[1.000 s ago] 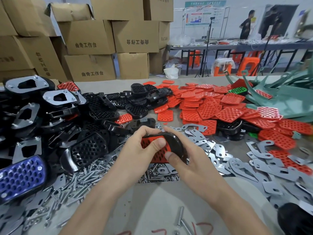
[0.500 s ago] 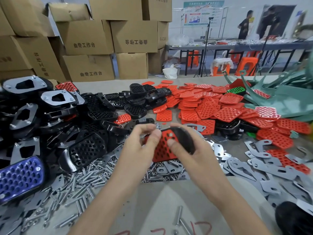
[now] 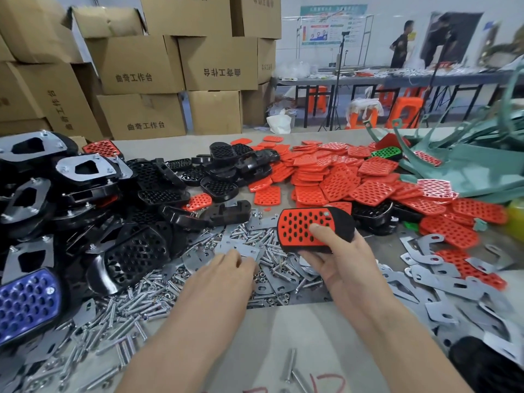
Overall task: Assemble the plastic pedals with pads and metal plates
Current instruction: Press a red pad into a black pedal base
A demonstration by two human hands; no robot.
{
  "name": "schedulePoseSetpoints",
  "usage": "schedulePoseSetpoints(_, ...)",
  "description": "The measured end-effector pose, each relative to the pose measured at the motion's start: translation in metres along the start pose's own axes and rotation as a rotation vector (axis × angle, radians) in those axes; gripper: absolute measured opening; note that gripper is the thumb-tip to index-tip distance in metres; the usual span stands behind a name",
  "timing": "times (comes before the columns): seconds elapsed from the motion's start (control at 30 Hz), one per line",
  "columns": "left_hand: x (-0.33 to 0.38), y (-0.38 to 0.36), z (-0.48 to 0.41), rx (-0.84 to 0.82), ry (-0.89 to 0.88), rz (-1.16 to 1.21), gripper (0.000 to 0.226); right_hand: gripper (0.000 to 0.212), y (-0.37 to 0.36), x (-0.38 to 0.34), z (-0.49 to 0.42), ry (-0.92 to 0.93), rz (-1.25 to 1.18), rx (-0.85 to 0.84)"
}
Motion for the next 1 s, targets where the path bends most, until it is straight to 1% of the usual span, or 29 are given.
schedulePoseSetpoints(0.07,0.003,-0.005,0.001,-0.011,0.006,-0.065,0.031,0.032,-0.005,0.002,0.001,-0.006,0.009,-0.044)
schedulePoseSetpoints(0.1,0.003,-0.008,0.000,-0.016,0.015,-0.078,0.030,0.033,-0.006,0.002,0.001,0.001,0.018,-0.056)
schedulePoseSetpoints(0.27,-0.001,-0.011,0.001,-0.030,0.030,-0.074,0.023,0.040,-0.002,0.001,-0.001,0.034,-0.005,-0.014)
schedulePoseSetpoints(0.33,0.000,-0.003,0.002,0.000,0.016,-0.036,0.013,0.042,-0.003,0.000,-0.002,0.034,-0.064,-0.024)
schedulePoseSetpoints(0.37,-0.002,0.003,0.003,0.027,0.032,0.063,0.006,0.043,-0.005,0.000,-0.002,0.038,-0.087,-0.037)
schedulePoseSetpoints(0.4,-0.006,0.010,0.003,0.061,0.069,0.221,0.003,0.046,-0.006,-0.001,-0.002,0.044,-0.094,-0.050)
schedulePoseSetpoints(0.5,-0.017,0.020,0.001,0.175,0.170,0.795,0.010,0.052,-0.011,-0.003,0.000,0.073,-0.060,-0.095)
schedulePoseSetpoints(0.53,-0.020,0.023,0.000,0.219,0.191,0.920,0.011,0.053,-0.012,-0.004,0.001,0.085,-0.042,-0.112)
schedulePoseSetpoints(0.6,-0.023,0.024,0.000,0.266,0.224,1.103,0.015,0.052,-0.014,-0.005,0.003,0.121,0.019,-0.128)
schedulePoseSetpoints(0.67,-0.027,0.022,0.000,0.294,0.249,1.201,0.016,0.053,-0.016,-0.007,0.005,0.170,0.109,-0.131)
schedulePoseSetpoints(0.8,-0.026,0.018,0.000,0.304,0.243,1.164,0.016,0.056,-0.022,-0.012,0.010,0.277,0.283,-0.142)
schedulePoseSetpoints(0.93,-0.032,0.014,0.000,0.328,0.284,0.989,0.014,0.058,-0.034,-0.021,0.019,0.404,0.399,-0.191)
schedulePoseSetpoints(1.0,-0.031,0.016,0.000,0.369,0.267,0.871,0.014,0.060,-0.042,-0.022,0.026,0.461,0.492,-0.219)
Point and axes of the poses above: each hand's wrist, its own z-axis away from the middle knuckle, its own y-axis out of the back of the hand, x = y × z, the point moved 10 cm from there along -z, towards the middle knuckle, and after that the axes turned 6 degrees about -z, right-handed, at the moved point
